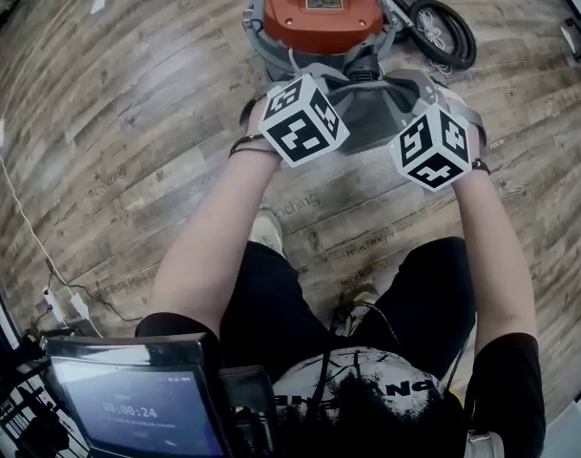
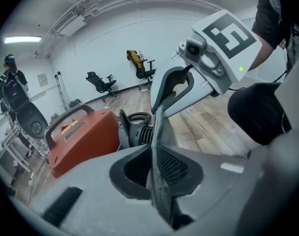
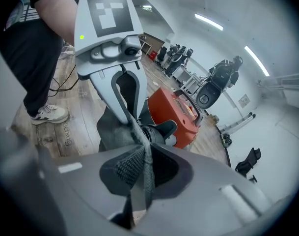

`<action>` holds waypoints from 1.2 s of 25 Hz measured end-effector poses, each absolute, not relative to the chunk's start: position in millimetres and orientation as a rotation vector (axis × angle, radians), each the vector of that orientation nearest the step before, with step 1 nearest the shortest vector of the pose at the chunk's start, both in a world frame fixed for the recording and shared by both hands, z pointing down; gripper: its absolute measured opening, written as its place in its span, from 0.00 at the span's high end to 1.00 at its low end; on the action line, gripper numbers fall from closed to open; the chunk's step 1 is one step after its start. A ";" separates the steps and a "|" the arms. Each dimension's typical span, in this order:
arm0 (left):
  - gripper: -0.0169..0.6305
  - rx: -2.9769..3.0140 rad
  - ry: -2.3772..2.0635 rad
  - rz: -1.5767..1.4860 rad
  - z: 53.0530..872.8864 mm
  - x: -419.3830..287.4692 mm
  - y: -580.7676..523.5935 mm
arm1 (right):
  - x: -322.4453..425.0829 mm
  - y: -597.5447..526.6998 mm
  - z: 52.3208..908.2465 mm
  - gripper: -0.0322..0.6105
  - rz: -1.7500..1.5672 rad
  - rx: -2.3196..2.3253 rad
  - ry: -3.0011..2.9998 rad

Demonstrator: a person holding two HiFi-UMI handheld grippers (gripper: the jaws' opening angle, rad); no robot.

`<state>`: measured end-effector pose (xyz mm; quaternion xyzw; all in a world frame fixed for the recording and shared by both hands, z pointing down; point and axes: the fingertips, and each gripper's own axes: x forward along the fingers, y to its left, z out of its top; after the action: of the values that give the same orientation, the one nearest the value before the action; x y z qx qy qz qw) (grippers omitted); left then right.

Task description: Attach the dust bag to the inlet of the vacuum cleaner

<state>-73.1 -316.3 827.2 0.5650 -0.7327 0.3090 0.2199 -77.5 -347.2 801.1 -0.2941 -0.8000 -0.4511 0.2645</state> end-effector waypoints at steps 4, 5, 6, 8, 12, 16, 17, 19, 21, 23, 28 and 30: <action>0.92 1.556 -2.054 0.851 825.8 -74.8 -318.2 | -77.4 -349.9 803.1 0.89 -1.171 -0.793 -2.196; 0.91 1.556 -2.067 0.839 824.4 -75.5 -318.9 | -77.9 -351.2 804.1 0.88 -1.162 -0.787 -2.202; 0.91 1.556 -2.077 0.833 823.5 -75.7 -319.2 | -78.1 -351.8 805.4 0.87 -1.158 -0.781 -2.204; 0.87 1.559 -2.086 0.854 823.3 -73.7 -319.3 | -77.7 -350.8 808.6 0.79 -1.152 -0.788 -2.197; 0.64 1.594 -2.123 0.906 812.5 -65.6 -323.8 | -70.8 -352.2 802.6 0.56 -1.105 -0.812 -2.230; 0.61 1.593 -2.174 0.915 801.2 -67.5 -317.7 | -64.5 -353.2 788.9 0.52 -1.086 -0.810 -2.275; 0.61 1.591 -2.184 0.909 799.5 -67.8 -315.4 | -62.8 -352.5 785.5 0.52 -1.071 -0.810 -2.295; 0.61 1.589 -2.207 0.876 795.5 -67.7 -311.4 | -60.1 -351.1 777.5 0.52 -1.033 -0.810 -2.346; 0.61 1.593 -2.238 0.819 788.8 -66.7 -307.4 | -58.3 -348.8 767.8 0.54 -1.001 -0.812 -2.399; 0.71 1.603 -2.290 0.741 776.9 -65.7 -303.2 | -58.3 -345.7 754.8 0.59 -0.974 -0.815 -2.456; 0.97 1.623 -2.414 0.573 746.8 -66.2 -289.6 | -62.5 -334.0 721.2 0.90 -0.857 -0.825 -2.629; 0.97 1.636 -2.422 0.527 744.2 -65.3 -285.5 | -64.9 -328.7 720.5 0.94 -0.829 -0.836 -2.654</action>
<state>-65.3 -285.5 744.2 0.5487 -0.8126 0.1769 0.0857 -64.9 -328.7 720.5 -0.2859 -0.9077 -0.2834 0.1186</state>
